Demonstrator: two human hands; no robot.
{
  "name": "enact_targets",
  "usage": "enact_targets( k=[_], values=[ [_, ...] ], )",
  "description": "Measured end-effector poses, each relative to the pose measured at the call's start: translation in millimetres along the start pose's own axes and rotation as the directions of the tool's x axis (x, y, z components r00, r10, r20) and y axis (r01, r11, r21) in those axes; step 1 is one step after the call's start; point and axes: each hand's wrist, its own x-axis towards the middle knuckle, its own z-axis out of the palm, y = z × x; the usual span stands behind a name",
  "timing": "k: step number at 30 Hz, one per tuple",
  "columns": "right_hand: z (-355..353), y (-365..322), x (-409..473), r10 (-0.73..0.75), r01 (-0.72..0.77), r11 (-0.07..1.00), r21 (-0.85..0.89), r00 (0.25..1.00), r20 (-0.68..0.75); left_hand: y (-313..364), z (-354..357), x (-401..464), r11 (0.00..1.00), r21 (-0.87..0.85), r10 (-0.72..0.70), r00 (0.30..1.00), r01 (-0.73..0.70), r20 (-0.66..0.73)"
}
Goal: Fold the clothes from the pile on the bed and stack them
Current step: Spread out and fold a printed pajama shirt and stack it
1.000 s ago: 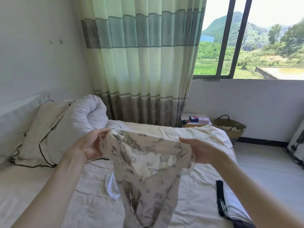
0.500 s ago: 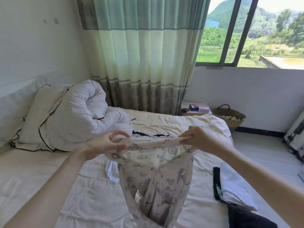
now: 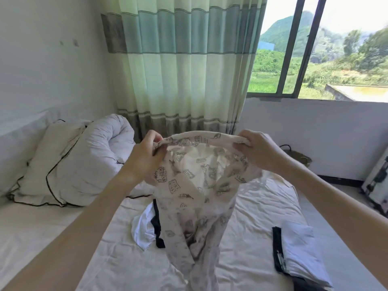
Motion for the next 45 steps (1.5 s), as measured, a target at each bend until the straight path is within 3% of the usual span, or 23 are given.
enact_targets(
  k=[3, 8, 10, 14, 16, 18, 20, 22, 25, 28, 30, 33, 37, 39, 41, 43, 45],
  values=[
    [11.8, 9.7, -3.5, 0.141, -0.142, 0.990, -0.010, 0.971, 0.192, -13.9, 12.9, -7.4, 0.986, -0.032, -0.156, 0.964, 0.166, 0.216],
    [18.4, 17.5, -7.9, 0.263, -0.308, 0.941, 0.142, 0.926, 0.270, -17.6, 10.7, -0.3, 0.962, -0.122, -0.202, 0.939, 0.243, 0.277],
    [19.5, 15.9, -9.3, 0.275, -0.318, 0.939, 0.133, 0.923, 0.268, -17.8, 6.1, 3.7, 0.968, -0.093, -0.195, 0.934, 0.232, 0.298],
    [20.1, 5.1, -14.7, 0.241, -0.246, 0.969, -0.018, 0.930, 0.276, -26.6, 5.8, 0.9, 0.979, 0.191, -0.123, 0.964, 0.078, 0.236],
    [19.4, -1.7, -16.8, 0.209, -0.196, 0.978, -0.071, 0.931, 0.299, -33.4, 10.0, -6.0, 0.976, 0.177, -0.162, 0.968, 0.129, 0.192],
    [17.6, -9.6, -17.9, 0.198, -0.179, 0.980, -0.090, 0.932, 0.303, -39.8, 14.1, -14.0, 0.969, 0.015, -0.246, 0.951, 0.248, 0.187],
    [19.1, -13.4, -18.8, 0.221, -0.225, 0.974, -0.023, 0.926, 0.306, -41.5, 18.9, -19.5, 0.876, -0.241, -0.361, 0.899, 0.419, 0.248],
    [25.0, -15.5, -22.1, 0.270, -0.350, 0.919, 0.182, 0.895, 0.356, -40.8, 21.7, -23.4, 0.689, -0.446, -0.451, 0.820, 0.571, 0.353],
    [31.6, -15.0, -27.8, 0.295, -0.485, 0.743, 0.462, 0.856, 0.425, -37.8, 21.0, -25.7, 0.511, -0.559, -0.440, 0.757, 0.653, 0.483],
    [28.9, -10.3, -31.2, 0.314, -0.472, 0.778, 0.414, 0.864, 0.394, -35.1, 20.5, -25.4, 0.387, -0.567, -0.400, 0.686, 0.727, 0.607],
    [24.9, -6.3, -30.9, 0.291, -0.482, 0.738, 0.472, 0.859, 0.422, -34.3, 21.6, -24.0, 0.417, -0.544, -0.392, 0.684, 0.728, 0.615],
    [16.5, 2.7, -27.2, 0.249, -0.494, 0.670, 0.554, 0.852, 0.460, -36.0, 22.3, -18.6, 0.559, -0.553, -0.316, 0.775, 0.618, 0.548],
    [-4.4, 8.6, -15.5, 0.167, -0.376, 0.697, 0.611, 0.913, 0.372, -34.5, 4.5, -5.8, 0.880, -0.336, -0.153, 0.870, 0.335, 0.469],
    [-10.2, 7.8, -10.6, 0.152, -0.308, 0.710, 0.633, 0.945, 0.290, -33.2, -3.3, 4.1, 0.958, -0.218, -0.069, 0.891, 0.184, 0.450],
    [-5.6, 6.9, -13.4, 0.129, -0.271, 0.786, 0.555, 0.951, 0.281, -34.3, -1.8, 7.0, 0.989, -0.104, -0.052, 0.901, 0.107, 0.431],
    [6.8, 9.0, -25.9, 0.119, -0.249, 0.907, 0.338, 0.924, 0.363, -38.3, 4.4, -0.8, 0.995, 0.034, -0.098, 0.900, 0.092, 0.425],
    [15.9, 12.7, -35.9, 0.150, -0.211, 0.969, 0.126, 0.914, 0.377, -45.5, 10.2, -11.6, 0.990, -0.029, -0.108, 0.883, 0.136, 0.456]
  ],
)
